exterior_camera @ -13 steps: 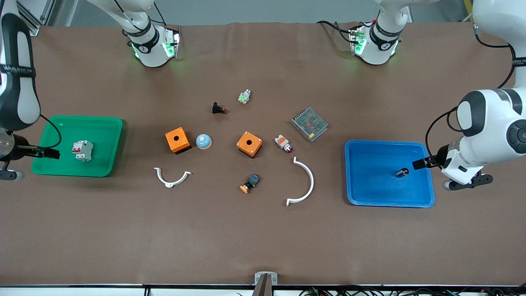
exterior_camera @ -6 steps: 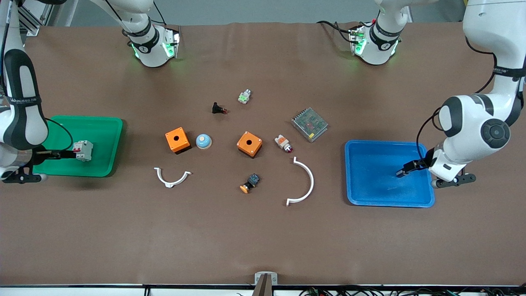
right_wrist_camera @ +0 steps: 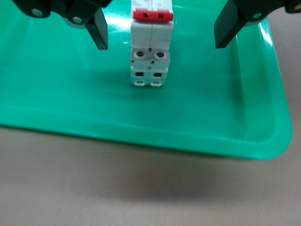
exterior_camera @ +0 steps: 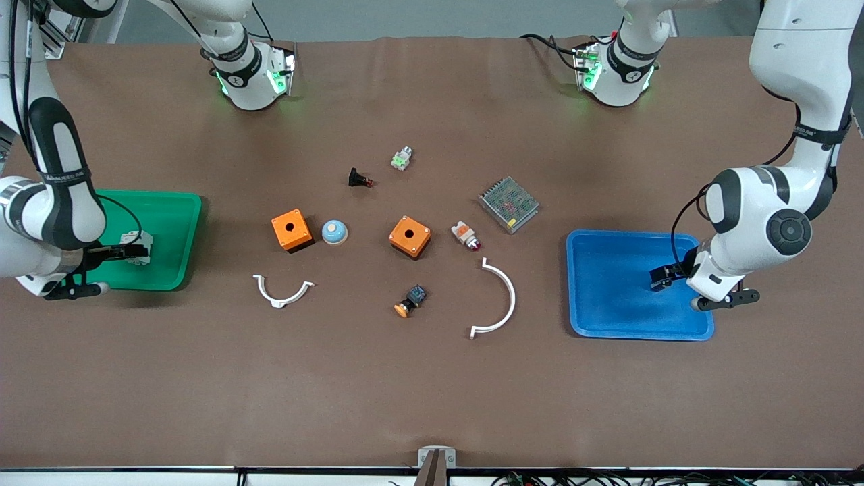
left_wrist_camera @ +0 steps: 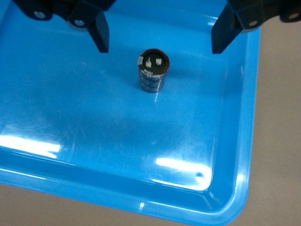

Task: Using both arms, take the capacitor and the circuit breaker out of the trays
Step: 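Lower both grippers and close them on the breaker and capacitor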

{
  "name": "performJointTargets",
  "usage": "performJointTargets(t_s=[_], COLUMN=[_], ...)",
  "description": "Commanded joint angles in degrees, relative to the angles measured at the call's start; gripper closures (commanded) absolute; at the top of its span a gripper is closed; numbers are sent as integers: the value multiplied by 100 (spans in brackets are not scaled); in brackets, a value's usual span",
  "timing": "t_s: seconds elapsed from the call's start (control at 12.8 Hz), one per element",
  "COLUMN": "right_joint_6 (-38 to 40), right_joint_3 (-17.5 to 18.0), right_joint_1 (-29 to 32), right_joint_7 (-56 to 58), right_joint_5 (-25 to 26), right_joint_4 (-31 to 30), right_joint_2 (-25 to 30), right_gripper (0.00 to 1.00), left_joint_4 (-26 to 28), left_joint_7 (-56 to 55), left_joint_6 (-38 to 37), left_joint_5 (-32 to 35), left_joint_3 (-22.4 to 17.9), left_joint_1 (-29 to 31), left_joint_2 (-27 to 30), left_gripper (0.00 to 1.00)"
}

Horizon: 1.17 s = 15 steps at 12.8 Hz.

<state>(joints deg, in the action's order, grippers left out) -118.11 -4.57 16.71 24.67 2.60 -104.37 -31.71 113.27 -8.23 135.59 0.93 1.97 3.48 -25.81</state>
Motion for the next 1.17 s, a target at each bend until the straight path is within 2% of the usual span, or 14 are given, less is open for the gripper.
performJointTargets(t_s=[0.0,0.31,0.39,0.55,0.7,0.78,0.86,1.02,1.09], right_joint_6=[-81,-89,-81,-54,76,191,261,672,1084], right_joint_3=[9,0,9,9,9,18,27,88,210], right_joint_1=[87,139,157,157,218,288,289,237,201], right_joint_7=[169,266,266,257,257,266,336,451,442], right_joint_5=[4,206,197,197,188,180,162,109,92], right_joint_4=[-259,-242,-242,-242,-242,-198,-154,134,484], right_joint_2=[103,103,103,103,121,121,173,401,498], right_gripper=[0,2,13,41,63,72,80,87,89], left_joint_4=[-24,-130,-173,-218,-227,-227,-227,-218,-218], left_joint_7=[67,67,67,67,76,76,85,85,85], left_joint_6=[301,372,372,372,372,372,372,345,302], left_joint_5=[-40,-40,-49,-49,-49,-49,-49,-49,-49], left_joint_3=[22,22,22,22,14,14,14,14,14], left_joint_1=[30,-14,-23,-23,-23,-23,-23,-6,3], left_joint_2=[-248,-398,-451,-521,-574,-574,-574,-574,-548], left_gripper=[8,18,20,26,35,42,54,80,89])
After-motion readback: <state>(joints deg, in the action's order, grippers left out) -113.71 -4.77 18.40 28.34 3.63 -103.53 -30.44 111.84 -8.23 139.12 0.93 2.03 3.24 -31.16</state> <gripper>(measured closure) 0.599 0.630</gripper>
